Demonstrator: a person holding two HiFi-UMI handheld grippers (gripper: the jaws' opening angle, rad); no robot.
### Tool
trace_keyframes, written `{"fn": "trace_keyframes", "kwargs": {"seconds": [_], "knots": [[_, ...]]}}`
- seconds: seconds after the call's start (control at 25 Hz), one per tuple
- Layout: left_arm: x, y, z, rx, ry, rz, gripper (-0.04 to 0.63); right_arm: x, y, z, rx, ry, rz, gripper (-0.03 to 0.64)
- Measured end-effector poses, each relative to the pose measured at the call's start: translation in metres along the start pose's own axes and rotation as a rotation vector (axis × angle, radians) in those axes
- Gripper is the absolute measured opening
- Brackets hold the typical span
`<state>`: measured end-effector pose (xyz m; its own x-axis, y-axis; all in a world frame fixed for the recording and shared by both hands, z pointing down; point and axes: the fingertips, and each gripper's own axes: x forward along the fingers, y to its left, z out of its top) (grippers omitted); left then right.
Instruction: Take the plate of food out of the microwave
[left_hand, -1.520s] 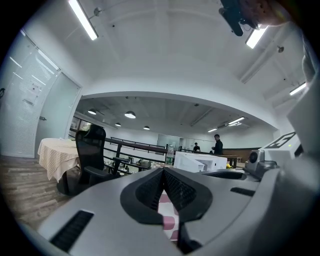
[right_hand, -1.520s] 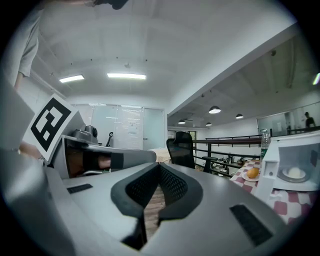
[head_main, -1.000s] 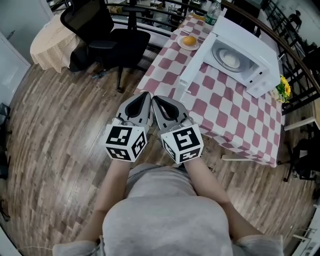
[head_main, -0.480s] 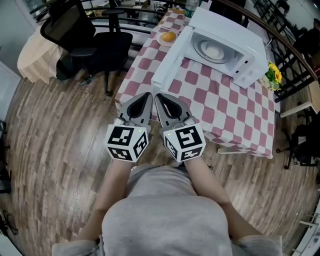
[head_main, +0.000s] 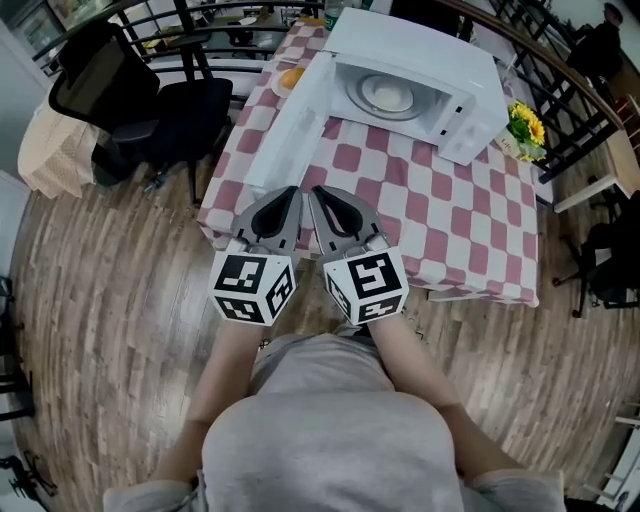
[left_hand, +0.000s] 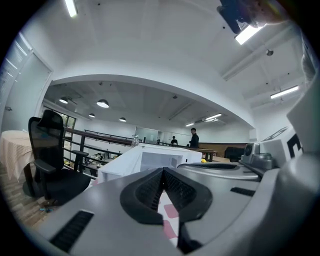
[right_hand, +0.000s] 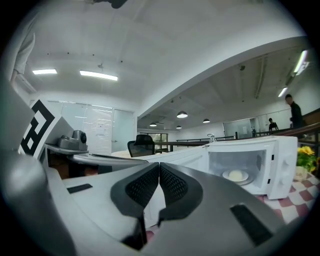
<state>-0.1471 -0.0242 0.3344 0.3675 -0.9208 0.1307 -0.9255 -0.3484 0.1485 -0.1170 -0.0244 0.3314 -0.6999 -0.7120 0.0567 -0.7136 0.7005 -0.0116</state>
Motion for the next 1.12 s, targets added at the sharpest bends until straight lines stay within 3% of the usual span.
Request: {"fn": "trace_keyframes", "kwargs": {"seconds": [0.56,1.12], "knots": [[0.072,-0.055,-0.014,0.033,0.055,-0.047,0.003,-0.017,-0.082,-0.014,0.029,0.009,-0.03,0.025],[0.147,-0.097,-0.022,-0.015,0.047,-0.02,0.003,-0.039,-0.174,-0.026,0.026,0.033,-0.044,0.025]]}}
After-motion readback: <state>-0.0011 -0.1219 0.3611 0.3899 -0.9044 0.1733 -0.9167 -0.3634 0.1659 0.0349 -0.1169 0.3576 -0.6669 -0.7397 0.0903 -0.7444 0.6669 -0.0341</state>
